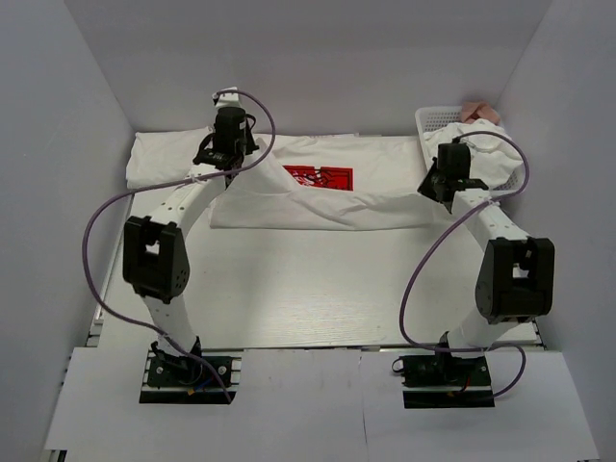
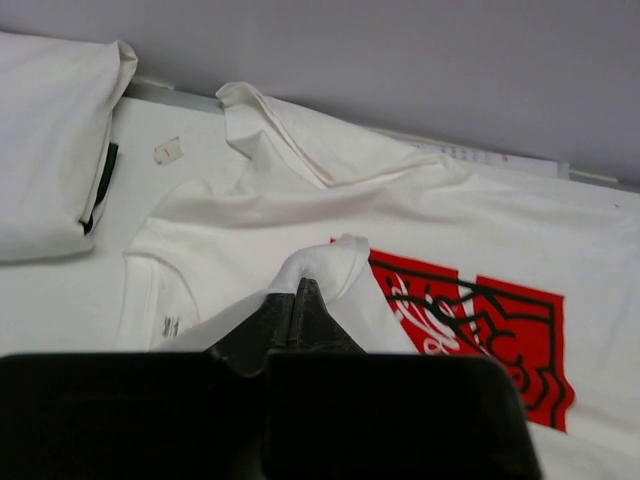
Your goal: Fold and stack the t-shirts
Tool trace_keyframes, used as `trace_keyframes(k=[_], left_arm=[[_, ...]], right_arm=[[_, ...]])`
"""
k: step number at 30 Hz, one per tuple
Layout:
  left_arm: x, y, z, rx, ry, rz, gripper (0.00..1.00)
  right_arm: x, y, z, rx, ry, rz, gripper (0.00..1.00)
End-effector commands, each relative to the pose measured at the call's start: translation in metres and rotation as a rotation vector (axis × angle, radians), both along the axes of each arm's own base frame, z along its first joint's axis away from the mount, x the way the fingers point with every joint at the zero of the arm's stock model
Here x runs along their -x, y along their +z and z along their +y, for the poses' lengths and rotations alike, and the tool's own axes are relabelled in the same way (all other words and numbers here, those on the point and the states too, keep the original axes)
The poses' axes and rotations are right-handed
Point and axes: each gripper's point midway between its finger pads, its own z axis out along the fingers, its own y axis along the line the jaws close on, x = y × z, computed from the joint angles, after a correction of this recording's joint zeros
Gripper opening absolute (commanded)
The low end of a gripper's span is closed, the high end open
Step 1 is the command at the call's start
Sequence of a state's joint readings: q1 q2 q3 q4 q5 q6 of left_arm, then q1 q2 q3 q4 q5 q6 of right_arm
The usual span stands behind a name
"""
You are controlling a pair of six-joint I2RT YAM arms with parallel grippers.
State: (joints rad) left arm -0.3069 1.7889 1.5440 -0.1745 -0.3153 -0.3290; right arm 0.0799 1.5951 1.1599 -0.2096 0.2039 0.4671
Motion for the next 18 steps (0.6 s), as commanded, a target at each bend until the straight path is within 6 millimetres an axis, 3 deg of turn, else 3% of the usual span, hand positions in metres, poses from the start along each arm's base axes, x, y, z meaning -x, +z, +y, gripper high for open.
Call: trace_keyframes(k=[1, 2, 3, 4, 5, 6, 7, 8, 9, 10, 11, 14, 15, 17, 18], left_arm=[[-0.041, -0.014, 0.012, -0.040, 0.012, -0.010, 0.00], [-0.049, -0.024, 0.010, -0.045, 0.011, 0.007, 0.02], [-0.058, -0.034, 0.017, -0.050, 0.026, 0.028, 0.12], [-0.066, -0.045, 0.021, -0.056, 0.036, 0.051, 0.30], [-0.080, -0.064, 0.017, -0.073, 0.023, 0.089, 0.88], [-0.086, -0.071, 0.014, -0.082, 0.008, 0.104, 1.00], [-0.093, -0.075, 0.018, -0.089, 0.005, 0.113, 1.00], [-0.101, -0.063, 0.016, -0.087, 0.005, 0.106, 1.00], [-0.105, -0.079, 0.013, -0.091, -0.005, 0.139, 1.00], [-0.109, -0.062, 0.018, -0.085, 0.005, 0.114, 1.00], [-0.107, -0.064, 0.017, -0.084, -0.003, 0.128, 1.00], [-0.088, -0.061, 0.017, -0.053, -0.014, 0.129, 1.00], [-0.081, -0.058, 0.016, -0.029, -0.014, 0.126, 1.00], [-0.056, -0.055, 0.016, 0.009, -0.023, 0.129, 1.00], [-0.039, -0.077, 0.016, 0.032, -0.021, 0.179, 1.00]], right_arm=[[-0.025, 0.002, -0.005, 0.032, -0.010, 0.003, 0.00], [-0.033, 0.008, -0.008, 0.043, -0.024, -0.008, 0.01], [-0.036, 0.000, -0.006, 0.046, -0.020, 0.013, 0.06], [-0.044, -0.004, -0.007, 0.047, -0.023, 0.024, 0.11], [-0.046, 0.001, -0.004, 0.043, -0.019, 0.037, 0.23], [-0.048, -0.008, -0.003, 0.050, -0.011, 0.063, 0.44], [-0.053, 0.003, -0.001, 0.048, -0.006, 0.043, 0.51], [-0.053, 0.005, 0.003, 0.043, 0.006, 0.038, 0.58], [-0.053, 0.016, 0.008, 0.034, 0.027, 0.009, 0.65], [-0.052, 0.016, 0.012, 0.023, 0.041, 0.010, 0.84], [-0.048, 0.017, 0.019, 0.018, 0.055, 0.009, 0.90], [-0.034, 0.035, 0.035, -0.004, 0.119, -0.035, 0.90], [-0.027, 0.031, 0.051, -0.019, 0.171, -0.035, 0.90], [-0.011, 0.024, 0.062, -0.032, 0.201, -0.024, 0.90], [-0.009, 0.023, 0.071, -0.046, 0.230, -0.033, 0.90]])
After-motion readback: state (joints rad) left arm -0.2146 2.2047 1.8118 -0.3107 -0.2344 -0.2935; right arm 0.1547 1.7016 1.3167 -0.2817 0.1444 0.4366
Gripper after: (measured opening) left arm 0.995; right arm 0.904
